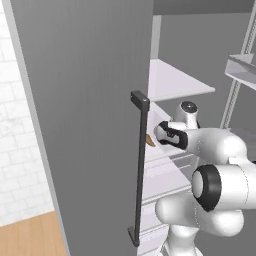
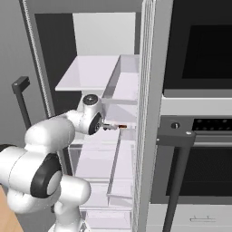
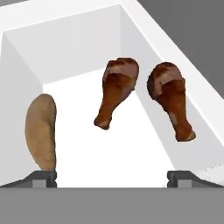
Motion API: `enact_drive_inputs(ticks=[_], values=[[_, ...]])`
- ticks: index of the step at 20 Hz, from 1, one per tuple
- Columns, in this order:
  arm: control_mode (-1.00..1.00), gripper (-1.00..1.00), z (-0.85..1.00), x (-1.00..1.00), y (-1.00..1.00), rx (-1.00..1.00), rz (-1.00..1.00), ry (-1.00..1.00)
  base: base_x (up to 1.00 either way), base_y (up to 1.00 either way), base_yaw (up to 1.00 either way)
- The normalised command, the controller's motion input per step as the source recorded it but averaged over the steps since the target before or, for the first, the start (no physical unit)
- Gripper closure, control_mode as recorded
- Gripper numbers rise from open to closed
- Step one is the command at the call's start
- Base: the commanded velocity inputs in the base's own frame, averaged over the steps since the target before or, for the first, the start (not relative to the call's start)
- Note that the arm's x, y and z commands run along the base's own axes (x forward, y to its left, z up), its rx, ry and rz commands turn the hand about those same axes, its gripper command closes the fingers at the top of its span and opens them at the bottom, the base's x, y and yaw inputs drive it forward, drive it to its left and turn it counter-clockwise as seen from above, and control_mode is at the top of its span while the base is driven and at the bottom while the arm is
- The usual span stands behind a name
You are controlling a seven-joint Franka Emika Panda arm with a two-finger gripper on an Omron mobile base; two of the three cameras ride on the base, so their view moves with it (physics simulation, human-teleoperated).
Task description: Place one sweet potato and one chicken drumstick in each tupperware on the nearby counter, to pack two identical lunches.
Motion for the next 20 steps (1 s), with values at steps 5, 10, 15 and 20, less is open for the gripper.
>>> enact_drive_inputs(ticks=[5, 10, 15, 20], values=[[-1.0, -1.0, -0.27, 0.6, -0.01, 0.0, 0.0, 0.0, 0.0, 0.0, 0.0], [-1.0, -1.0, -0.36, 0.55, -0.06, 0.0, 0.0, 0.03, 0.0, 0.0, 0.0], [-1.0, -1.0, -0.33, 0.56, -0.02, 0.0, 0.0, 0.04, 0.0, 0.0, 0.0], [-1.0, -1.0, -0.3, 0.55, -0.05, 0.0, 0.0, 0.04, 0.0, 0.0, 0.0]])
